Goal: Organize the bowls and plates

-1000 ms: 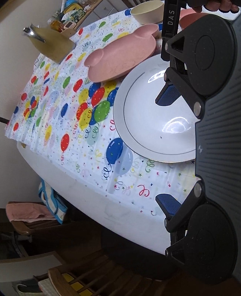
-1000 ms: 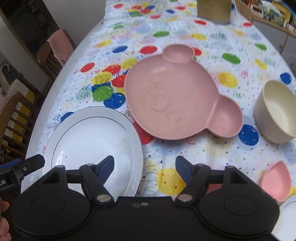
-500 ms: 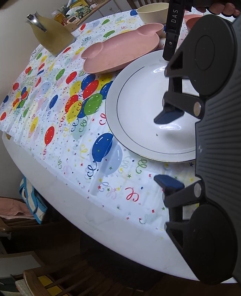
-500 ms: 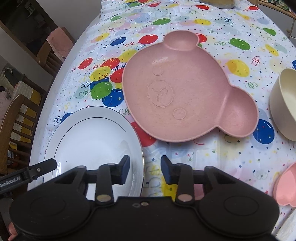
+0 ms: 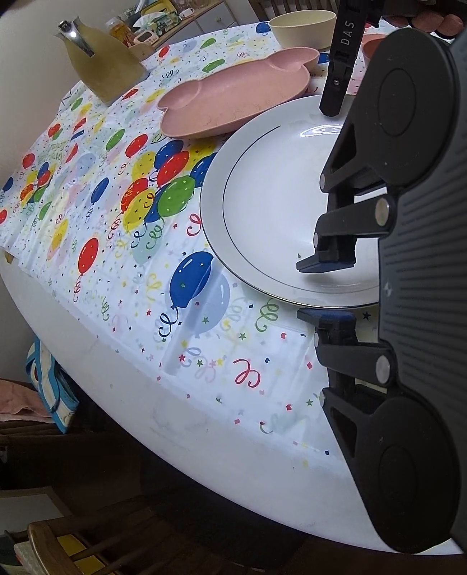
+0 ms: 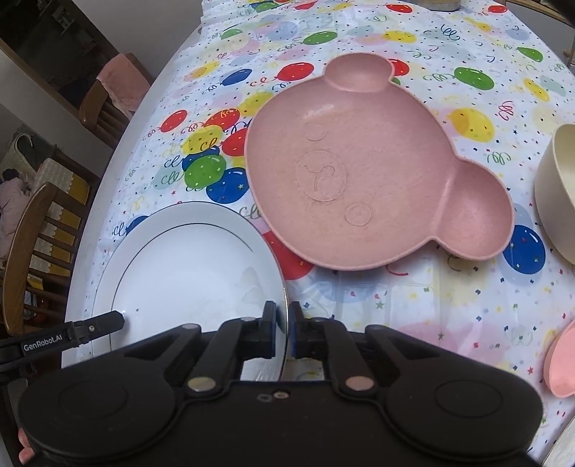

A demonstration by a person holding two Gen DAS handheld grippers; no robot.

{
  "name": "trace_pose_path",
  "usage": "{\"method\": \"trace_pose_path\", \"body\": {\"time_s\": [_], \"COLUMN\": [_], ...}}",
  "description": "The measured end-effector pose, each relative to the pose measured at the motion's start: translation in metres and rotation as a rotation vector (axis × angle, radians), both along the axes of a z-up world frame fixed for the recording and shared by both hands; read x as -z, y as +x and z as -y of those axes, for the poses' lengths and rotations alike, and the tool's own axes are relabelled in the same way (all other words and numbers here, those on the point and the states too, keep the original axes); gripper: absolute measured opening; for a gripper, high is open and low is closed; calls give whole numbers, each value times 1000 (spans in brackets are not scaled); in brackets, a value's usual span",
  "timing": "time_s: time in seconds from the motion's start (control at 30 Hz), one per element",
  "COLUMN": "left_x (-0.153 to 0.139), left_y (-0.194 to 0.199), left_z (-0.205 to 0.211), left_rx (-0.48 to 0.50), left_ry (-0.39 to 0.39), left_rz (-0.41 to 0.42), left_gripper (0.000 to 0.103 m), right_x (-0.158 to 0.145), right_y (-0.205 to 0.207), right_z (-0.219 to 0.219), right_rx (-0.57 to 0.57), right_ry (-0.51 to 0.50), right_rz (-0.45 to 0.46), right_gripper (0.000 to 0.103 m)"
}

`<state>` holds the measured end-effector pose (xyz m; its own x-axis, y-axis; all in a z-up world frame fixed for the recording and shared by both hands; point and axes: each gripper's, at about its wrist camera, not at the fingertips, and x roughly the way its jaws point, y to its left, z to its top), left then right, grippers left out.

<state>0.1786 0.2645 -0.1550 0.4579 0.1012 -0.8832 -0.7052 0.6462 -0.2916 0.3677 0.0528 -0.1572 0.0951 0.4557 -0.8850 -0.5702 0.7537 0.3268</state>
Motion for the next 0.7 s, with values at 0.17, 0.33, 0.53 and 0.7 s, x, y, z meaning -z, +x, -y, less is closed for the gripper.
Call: {"method": "trace_pose_path", "body": {"time_s": [0.17, 0.33, 0.53, 0.7], "left_x": [-3, -1, 1, -3], "left_y": [-11, -27, -53, -82], "left_z": [1, 4, 14, 27], "left_rx": [10, 18, 29, 40], "left_ry": [-9, -38, -62, -87], "left_rz": [18, 27, 33, 39], "left_gripper": [20, 20, 20, 20], "right_x": [-3, -9, -19, -25], "right_y": [-6, -15, -32, -55], "right_z": [3, 7, 15, 28], "right_rx": [-3, -12, -18, -24], "right_ry": [2, 9, 20, 23], "right_rz": [10, 12, 15, 12], "right_gripper": [6, 5, 4, 3]}}
